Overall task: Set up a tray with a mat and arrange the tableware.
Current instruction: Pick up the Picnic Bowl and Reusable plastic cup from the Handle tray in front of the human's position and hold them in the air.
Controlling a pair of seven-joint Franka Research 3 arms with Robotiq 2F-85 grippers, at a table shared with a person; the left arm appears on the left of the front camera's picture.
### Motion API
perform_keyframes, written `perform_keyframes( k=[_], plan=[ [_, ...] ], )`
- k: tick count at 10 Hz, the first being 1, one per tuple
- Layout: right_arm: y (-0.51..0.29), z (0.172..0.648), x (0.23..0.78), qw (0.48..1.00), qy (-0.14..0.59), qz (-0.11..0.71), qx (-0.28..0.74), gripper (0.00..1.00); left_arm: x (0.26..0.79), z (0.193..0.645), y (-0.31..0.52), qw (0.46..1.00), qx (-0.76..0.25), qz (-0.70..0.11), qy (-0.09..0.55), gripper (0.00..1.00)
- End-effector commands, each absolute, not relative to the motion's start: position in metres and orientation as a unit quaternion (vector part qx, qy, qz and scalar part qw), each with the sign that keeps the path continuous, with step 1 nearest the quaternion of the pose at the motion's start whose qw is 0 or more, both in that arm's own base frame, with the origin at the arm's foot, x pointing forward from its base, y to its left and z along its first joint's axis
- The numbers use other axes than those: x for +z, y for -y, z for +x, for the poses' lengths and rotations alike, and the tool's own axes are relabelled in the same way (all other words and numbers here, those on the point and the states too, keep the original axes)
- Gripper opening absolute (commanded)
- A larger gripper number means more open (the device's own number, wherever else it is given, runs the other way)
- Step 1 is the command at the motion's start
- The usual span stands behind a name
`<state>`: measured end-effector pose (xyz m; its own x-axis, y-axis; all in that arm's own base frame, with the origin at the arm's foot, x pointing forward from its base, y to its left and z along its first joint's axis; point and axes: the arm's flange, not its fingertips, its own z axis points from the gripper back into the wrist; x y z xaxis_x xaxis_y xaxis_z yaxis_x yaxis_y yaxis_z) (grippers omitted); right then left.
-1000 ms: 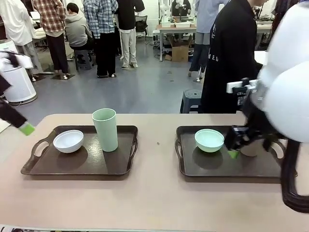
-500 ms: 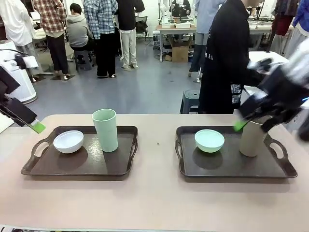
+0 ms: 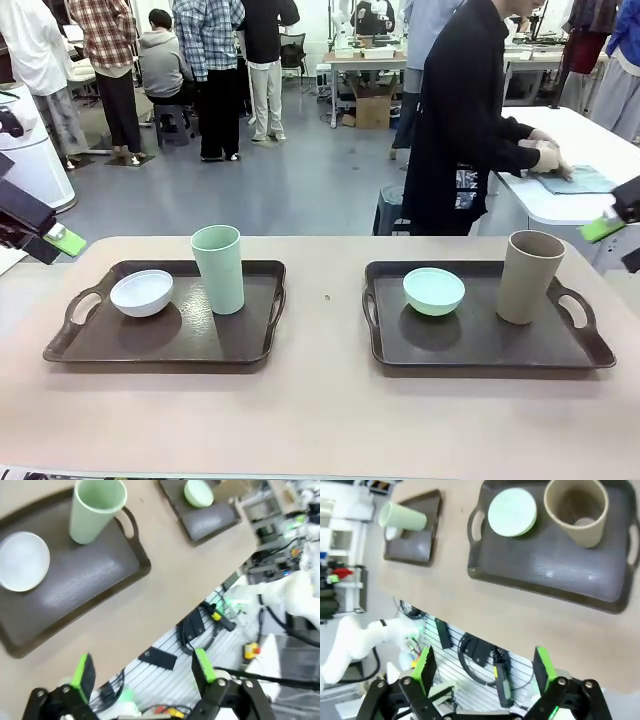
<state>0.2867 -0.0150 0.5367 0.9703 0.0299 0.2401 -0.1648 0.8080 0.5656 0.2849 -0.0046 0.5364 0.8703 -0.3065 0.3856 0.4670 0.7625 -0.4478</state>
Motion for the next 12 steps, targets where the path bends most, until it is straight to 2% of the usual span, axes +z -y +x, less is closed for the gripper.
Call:
perform_keyframes(
  k=[1,2,3,4,5,6,7,8,12],
  plan=[
    [0.058,0.284,0.532,0.873,0.081,0.476,0.074,1.0,0.553,0.29,-0.042,0.798,-0.127,-0.564,0.17,1.0],
    [0.093,0.286,0.519,0.809,0.06,0.582,0.056,1.0,0.553,0.294,-0.072,0.728,-0.088,-0.656,0.178,1.0],
    [0.123,0.281,0.497,0.756,0.045,0.653,0.017,1.0,0.541,0.285,-0.1,0.694,-0.041,-0.698,0.173,1.0],
    [0.143,0.277,0.476,0.698,0.041,0.715,-0.006,1.0,0.526,0.281,-0.121,0.67,-0.019,-0.725,0.159,1.0],
    [0.153,0.279,0.448,0.665,-0.002,0.745,-0.053,1.0,0.503,0.284,-0.129,0.666,0.026,-0.737,0.111,1.0],
    [0.152,0.284,0.43,0.667,-0.019,0.742,-0.064,1.0,0.486,0.288,-0.128,0.668,0.068,-0.738,0.069,1.0],
    [0.145,0.286,0.424,0.675,-0.024,0.734,-0.066,1.0,0.474,0.286,-0.123,0.671,0.083,-0.735,0.055,1.0],
    [0.152,0.255,0.445,0.713,0.041,0.7,-0.017,1.0,0.503,0.269,-0.14,0.714,-0.032,-0.687,0.131,1.0],
    [0.152,0.255,0.445,0.713,0.041,0.7,-0.017,1.0,0.503,0.269,-0.14,0.714,-0.032,-0.687,0.131,1.0]
  ],
)
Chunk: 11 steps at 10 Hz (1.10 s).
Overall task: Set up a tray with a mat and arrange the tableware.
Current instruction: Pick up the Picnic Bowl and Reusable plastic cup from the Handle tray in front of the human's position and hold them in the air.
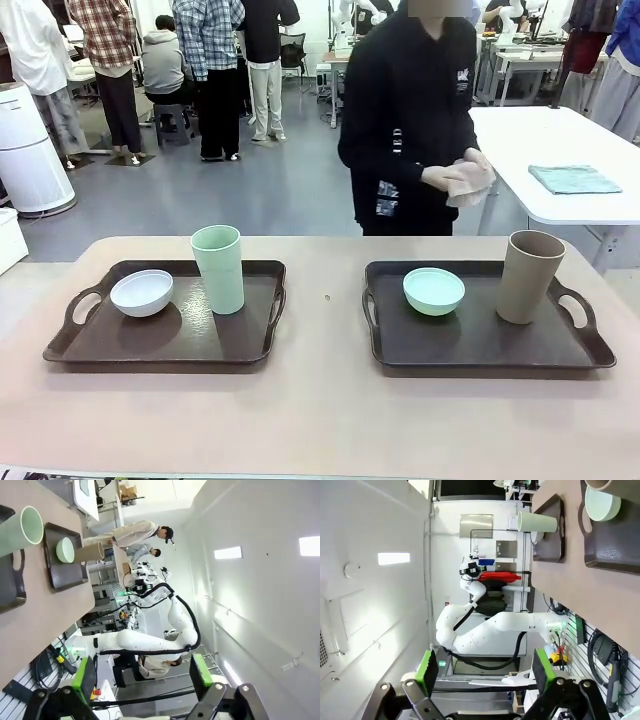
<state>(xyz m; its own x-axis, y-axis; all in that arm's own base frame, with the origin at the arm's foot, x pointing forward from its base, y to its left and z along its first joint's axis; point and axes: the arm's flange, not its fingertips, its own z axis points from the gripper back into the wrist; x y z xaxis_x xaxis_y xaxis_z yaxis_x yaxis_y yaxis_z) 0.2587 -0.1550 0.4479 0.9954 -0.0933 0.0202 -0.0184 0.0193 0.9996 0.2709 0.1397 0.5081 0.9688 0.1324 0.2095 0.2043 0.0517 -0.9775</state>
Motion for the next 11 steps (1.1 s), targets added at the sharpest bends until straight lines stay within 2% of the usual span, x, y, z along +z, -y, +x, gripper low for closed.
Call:
perform_keyframes(
  k=[1,11],
  plan=[
    [0.1522,0.2546,0.4451,0.713,0.041,0.7,-0.017,1.0,0.5033,0.2687,-0.1398,0.714,-0.032,-0.687,0.131,1.0],
    [0.1522,0.2546,0.4451,0.713,0.041,0.7,-0.017,1.0,0.5033,0.2687,-0.1398,0.714,-0.032,-0.687,0.131,1.0]
  ],
)
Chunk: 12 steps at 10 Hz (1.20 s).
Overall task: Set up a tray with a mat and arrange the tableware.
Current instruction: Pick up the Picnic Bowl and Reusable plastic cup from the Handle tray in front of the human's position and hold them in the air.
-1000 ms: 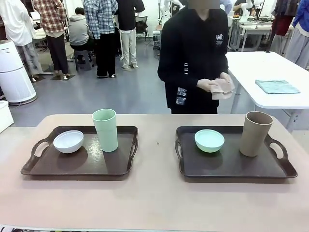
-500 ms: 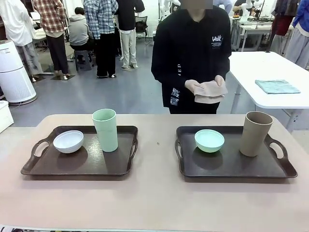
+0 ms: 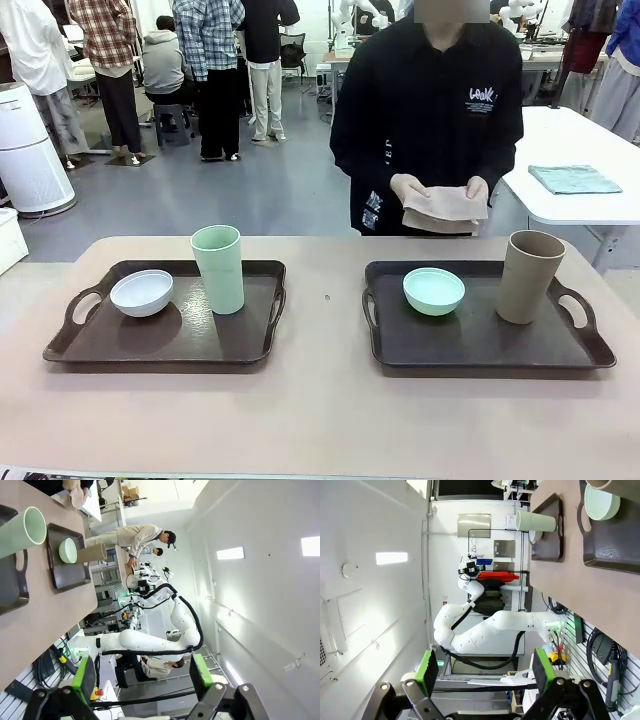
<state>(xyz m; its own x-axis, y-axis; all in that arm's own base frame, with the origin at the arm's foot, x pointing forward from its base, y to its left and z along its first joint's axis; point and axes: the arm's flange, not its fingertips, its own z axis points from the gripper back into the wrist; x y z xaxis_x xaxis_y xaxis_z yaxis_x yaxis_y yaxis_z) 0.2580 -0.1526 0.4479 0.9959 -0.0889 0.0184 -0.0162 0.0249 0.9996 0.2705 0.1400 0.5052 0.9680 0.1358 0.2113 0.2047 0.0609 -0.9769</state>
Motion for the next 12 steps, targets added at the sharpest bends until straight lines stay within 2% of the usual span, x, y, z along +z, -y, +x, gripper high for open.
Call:
perform_keyframes(
  k=[1,12],
  plan=[
    [0.1522,0.2546,0.4451,0.713,0.041,0.7,-0.017,1.0,0.5033,0.2687,-0.1398,0.714,-0.032,-0.687,0.131,1.0],
    [0.1522,0.2546,0.4451,0.713,0.041,0.7,-0.017,1.0,0.5033,0.2687,-0.1398,0.714,-0.032,-0.687,0.131,1.0]
  ],
)
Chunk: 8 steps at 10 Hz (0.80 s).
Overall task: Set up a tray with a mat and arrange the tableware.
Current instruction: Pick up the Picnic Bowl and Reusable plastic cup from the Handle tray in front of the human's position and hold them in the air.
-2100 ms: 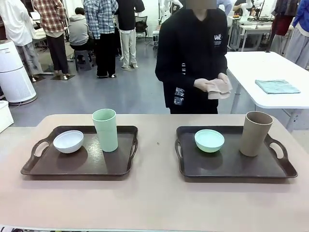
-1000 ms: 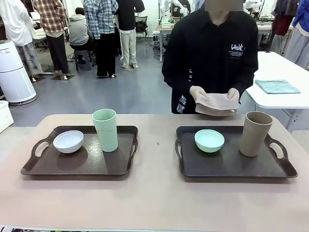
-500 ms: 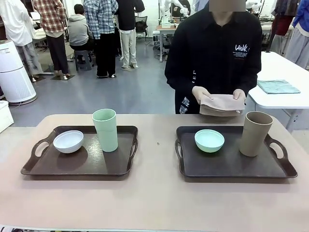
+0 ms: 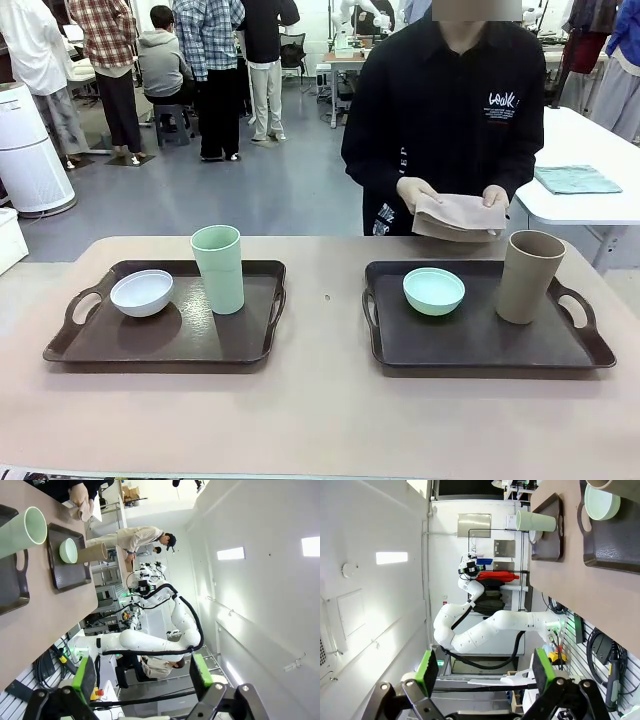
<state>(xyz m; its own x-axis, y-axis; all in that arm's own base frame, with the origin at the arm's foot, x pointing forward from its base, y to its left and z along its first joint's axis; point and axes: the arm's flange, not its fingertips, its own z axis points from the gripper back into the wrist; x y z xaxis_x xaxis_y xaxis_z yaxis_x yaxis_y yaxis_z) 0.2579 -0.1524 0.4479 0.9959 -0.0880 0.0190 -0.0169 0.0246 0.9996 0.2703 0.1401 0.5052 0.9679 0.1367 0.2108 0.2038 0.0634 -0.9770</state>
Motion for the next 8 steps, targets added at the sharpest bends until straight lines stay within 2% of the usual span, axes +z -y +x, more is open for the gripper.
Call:
perform_keyframes(
  k=[1,6,8],
  plan=[
    [0.152,0.255,0.445,0.713,0.041,0.7,-0.017,1.0,0.503,0.269,-0.14,0.714,-0.032,-0.687,0.131,1.0],
    [0.152,0.258,0.448,0.715,0.038,0.698,-0.025,1.0,0.505,0.27,-0.14,0.718,-0.023,-0.684,0.124,1.0],
    [0.152,0.255,0.471,0.786,0.039,0.617,0.007,1.0,0.556,0.263,-0.123,0.768,-0.111,-0.593,0.214,1.0]
  ],
)
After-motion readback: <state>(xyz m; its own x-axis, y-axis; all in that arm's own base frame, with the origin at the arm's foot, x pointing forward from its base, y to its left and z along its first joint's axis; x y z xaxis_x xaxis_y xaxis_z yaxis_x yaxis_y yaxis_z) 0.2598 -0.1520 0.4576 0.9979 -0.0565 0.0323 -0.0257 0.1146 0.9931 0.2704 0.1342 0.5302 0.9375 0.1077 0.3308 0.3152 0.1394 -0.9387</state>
